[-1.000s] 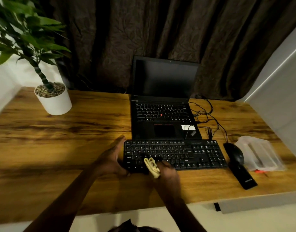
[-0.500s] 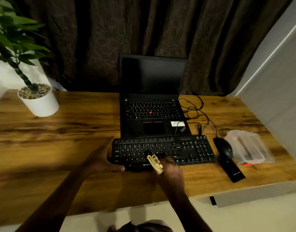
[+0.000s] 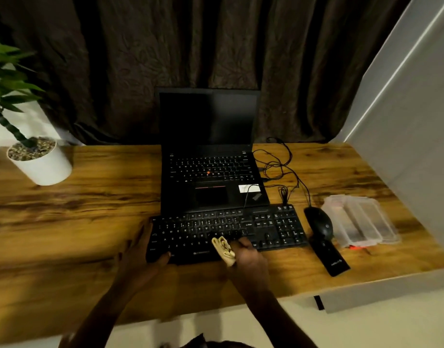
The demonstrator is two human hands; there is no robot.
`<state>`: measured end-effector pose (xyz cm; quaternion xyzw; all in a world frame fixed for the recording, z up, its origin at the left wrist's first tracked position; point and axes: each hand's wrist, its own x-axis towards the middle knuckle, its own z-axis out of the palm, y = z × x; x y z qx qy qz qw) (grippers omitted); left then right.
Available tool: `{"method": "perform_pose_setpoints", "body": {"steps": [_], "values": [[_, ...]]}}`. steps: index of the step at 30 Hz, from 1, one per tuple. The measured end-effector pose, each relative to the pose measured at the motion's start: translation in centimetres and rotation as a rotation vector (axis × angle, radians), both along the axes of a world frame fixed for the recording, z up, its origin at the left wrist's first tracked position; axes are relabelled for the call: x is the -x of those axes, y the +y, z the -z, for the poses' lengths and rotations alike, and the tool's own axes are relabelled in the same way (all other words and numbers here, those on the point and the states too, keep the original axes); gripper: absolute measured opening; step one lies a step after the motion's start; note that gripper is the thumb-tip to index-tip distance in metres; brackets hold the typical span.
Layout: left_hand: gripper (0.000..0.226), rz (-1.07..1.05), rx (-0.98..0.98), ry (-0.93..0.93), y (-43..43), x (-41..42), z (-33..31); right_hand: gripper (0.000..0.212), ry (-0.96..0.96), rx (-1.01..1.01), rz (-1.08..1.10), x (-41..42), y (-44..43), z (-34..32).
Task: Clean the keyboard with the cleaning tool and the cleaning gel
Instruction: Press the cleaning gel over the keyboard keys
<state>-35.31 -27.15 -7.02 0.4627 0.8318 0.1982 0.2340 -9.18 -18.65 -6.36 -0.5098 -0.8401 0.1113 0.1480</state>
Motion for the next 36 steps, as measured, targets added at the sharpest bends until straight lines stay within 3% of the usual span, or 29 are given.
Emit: {"method": "perform_pose_setpoints", "body": {"steps": [7, 12, 15, 22, 32, 36], "values": [[0.11, -0.081, -0.081, -0.08, -0.2, -2.2, -0.9, 0.047, -0.025, 0.033, -0.037, -1.6, 0.6, 0.2], [0.068, 0.019, -0.29, 0.244, -0.2, -6.6, 0.0, 0.047, 0.009, 0.046, -0.126, -1.8, 1.1, 0.0], [0.057, 0.176, -0.312, 0.355, 0.6, -10.0, 0.0, 0.048, 0.007, 0.079, -0.088, -3.0, 1.6, -0.2], [0.058, 0.443, -0.255, 0.394, 1.7, -12.7, 1.8, 0.039, 0.054, 0.057, -0.061, -2.6, 0.6, 0.2], [0.051, 0.422, -0.261, 0.405, 1.5, -12.9, 2.1, 0.056, 0.068, 0.078, 0.097, -7.5, 2.4, 0.8], [0.054, 0.434, -0.262, 0.413, 1.4, -12.8, 2.2, 0.06, 0.074, 0.067, 0.02, -6.1, 1.9, 0.9]]}}
